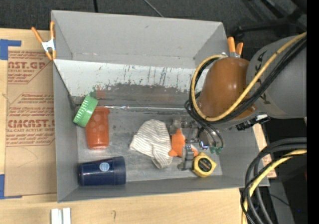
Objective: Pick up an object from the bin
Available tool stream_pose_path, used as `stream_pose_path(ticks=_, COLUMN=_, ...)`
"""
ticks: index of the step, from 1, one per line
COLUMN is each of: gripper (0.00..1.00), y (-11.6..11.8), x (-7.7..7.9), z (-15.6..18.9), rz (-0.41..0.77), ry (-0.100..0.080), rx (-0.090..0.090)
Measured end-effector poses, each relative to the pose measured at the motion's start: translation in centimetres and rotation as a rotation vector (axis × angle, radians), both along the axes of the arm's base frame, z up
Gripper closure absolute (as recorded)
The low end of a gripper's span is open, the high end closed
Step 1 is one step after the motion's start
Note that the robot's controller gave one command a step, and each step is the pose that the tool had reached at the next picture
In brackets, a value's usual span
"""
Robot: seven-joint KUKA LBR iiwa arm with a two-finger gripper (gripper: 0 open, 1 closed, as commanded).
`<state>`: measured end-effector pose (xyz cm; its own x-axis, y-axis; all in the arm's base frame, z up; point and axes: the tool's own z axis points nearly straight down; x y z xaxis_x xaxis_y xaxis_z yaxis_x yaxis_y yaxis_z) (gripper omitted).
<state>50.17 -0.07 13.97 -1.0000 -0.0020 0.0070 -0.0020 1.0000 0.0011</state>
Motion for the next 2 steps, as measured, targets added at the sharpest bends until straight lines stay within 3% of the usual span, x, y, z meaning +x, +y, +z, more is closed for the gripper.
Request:
stream_pose_path(ticks=1, gripper=0.0, y=0.0, x=0.2, z=0.4, rz=0.0, ry=-0.007, rx=0.0)
stream_pose_path(ticks=2, gripper=0.0, y=1.3, x=-1.3, z=-5.5, rz=-0.31, ry=-0.011, rx=-0.001)
